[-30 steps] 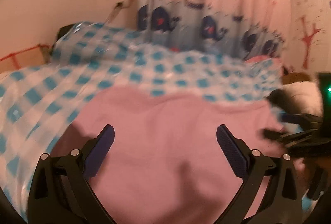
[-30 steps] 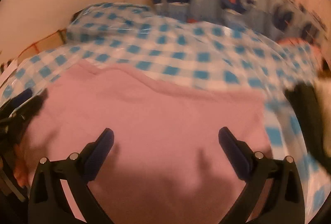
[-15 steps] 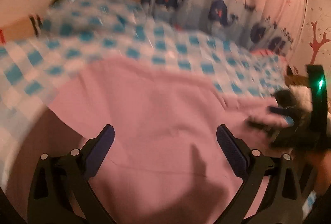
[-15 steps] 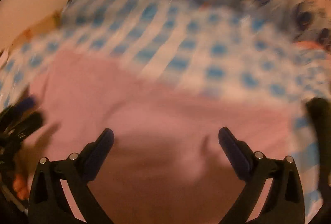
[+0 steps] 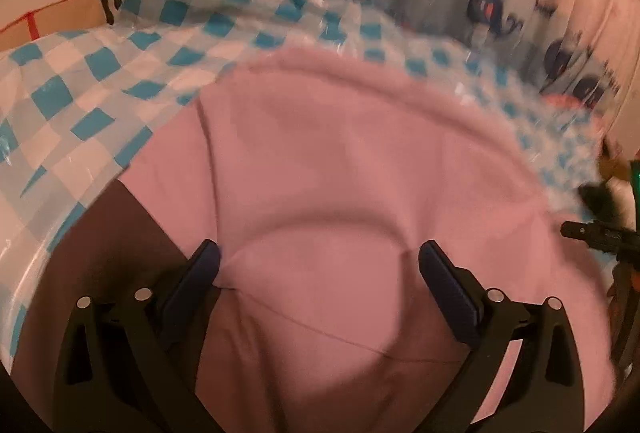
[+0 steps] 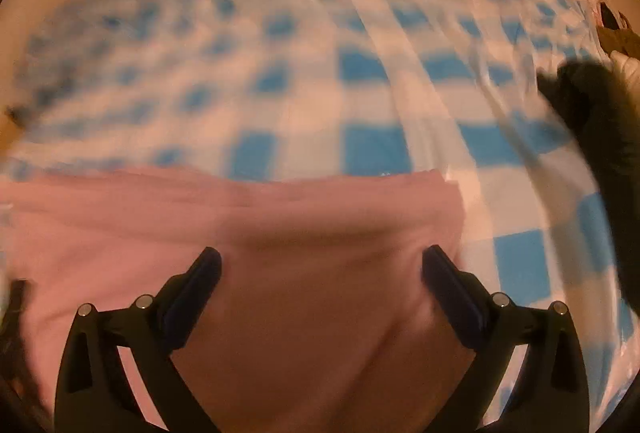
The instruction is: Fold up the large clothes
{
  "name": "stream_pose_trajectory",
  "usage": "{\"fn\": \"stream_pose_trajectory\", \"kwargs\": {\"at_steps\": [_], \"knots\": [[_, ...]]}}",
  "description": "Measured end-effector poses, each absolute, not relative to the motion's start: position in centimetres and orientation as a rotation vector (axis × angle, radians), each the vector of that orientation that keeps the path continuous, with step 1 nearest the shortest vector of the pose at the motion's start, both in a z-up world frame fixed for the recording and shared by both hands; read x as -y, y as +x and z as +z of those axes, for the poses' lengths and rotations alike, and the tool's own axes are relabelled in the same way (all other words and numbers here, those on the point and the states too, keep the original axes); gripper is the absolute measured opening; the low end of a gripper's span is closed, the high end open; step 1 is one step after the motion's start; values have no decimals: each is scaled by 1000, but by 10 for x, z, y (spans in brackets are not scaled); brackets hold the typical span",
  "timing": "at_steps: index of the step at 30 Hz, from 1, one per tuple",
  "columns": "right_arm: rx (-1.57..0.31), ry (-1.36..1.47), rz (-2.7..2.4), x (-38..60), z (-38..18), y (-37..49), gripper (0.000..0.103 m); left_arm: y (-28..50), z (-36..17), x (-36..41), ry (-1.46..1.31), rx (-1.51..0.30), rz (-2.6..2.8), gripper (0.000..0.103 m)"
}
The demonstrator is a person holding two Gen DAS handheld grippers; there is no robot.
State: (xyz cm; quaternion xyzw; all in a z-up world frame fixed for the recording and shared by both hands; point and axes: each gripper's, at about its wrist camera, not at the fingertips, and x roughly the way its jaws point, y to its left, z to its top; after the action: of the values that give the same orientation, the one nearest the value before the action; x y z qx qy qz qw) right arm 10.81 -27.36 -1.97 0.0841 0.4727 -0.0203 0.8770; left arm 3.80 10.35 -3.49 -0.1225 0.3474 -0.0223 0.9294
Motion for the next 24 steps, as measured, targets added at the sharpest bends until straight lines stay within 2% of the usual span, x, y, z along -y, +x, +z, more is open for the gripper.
{"fn": "stream_pose_trajectory", "kwargs": {"at_steps": [3,5,7,10,14,16,18,24], "knots": [[-867,-27,88,220,19,43,97,3,-6,-121,-318,-572,-24,95],[-864,-109,111,196,7,16,97,-20,6,-134,-351,-514,20,95],[-917,-170,100,182,-29,8,97,-24,1,-147,-369,-537,85,95],[-876,-129,116,185,-52,3,98,7,-39,-168,-474,-760,87,95],[-986,-84,95,187,-25,0,97,-33,-14,-173,-520,-685,-53,95],[-896,-12,206,179,5,-37,97,-68,-5,-189,-604,-644,-139,95],[-780,-107,285,155,25,-80,97,-107,1,-213,-708,-598,-201,95],[-610,-446,461,67,8,-157,97,-179,-25,-263,-1049,-615,-265,95]]}}
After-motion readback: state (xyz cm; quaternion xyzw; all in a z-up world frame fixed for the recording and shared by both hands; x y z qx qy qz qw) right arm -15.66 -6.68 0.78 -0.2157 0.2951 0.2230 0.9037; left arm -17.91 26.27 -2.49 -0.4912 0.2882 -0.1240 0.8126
